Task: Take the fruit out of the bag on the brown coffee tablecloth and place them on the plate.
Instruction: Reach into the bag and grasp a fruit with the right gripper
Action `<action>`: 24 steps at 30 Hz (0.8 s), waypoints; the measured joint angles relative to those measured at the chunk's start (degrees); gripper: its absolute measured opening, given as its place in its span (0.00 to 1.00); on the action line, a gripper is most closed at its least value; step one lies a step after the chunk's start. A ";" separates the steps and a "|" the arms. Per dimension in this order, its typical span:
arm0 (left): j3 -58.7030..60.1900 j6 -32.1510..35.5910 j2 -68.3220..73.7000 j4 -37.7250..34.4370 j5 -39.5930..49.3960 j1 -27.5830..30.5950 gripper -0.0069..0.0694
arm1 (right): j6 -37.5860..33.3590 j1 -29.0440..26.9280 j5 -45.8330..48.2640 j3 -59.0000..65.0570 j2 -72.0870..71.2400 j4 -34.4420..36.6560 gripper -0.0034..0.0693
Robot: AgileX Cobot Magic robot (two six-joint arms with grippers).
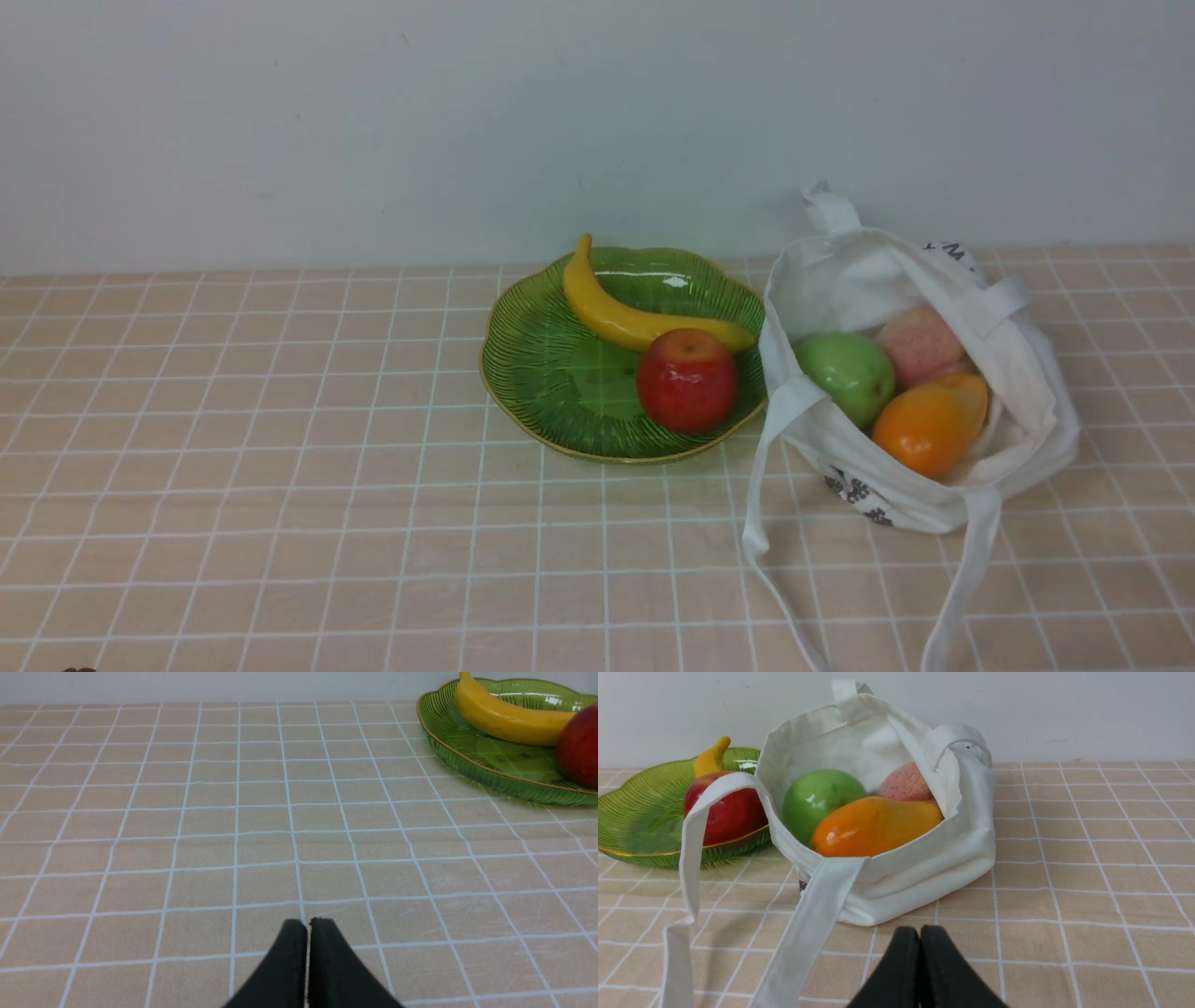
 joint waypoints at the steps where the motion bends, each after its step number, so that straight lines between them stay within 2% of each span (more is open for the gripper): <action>1: 0.00 0.00 0.00 0.00 0.00 0.00 0.08 | 0.00 0.00 0.00 0.00 0.00 0.00 0.03; 13: 0.00 0.00 0.00 0.00 0.00 0.00 0.08 | 0.12 0.00 -0.12 0.00 0.00 0.07 0.03; 15: 0.00 0.00 0.00 0.00 0.00 0.00 0.08 | 1.93 0.00 -1.69 0.23 0.00 1.74 0.03; 19: 0.00 0.00 0.00 0.00 0.00 0.00 0.08 | 11.49 0.00 -8.28 0.47 0.00 16.37 0.03; 21: 0.00 0.00 0.00 0.00 0.00 0.00 0.08 | 18.10 0.00 -12.75 0.47 0.00 27.01 0.03; 24: 0.00 0.00 0.00 0.00 0.00 0.00 0.08 | 21.24 0.00 -15.07 0.47 0.00 36.86 0.03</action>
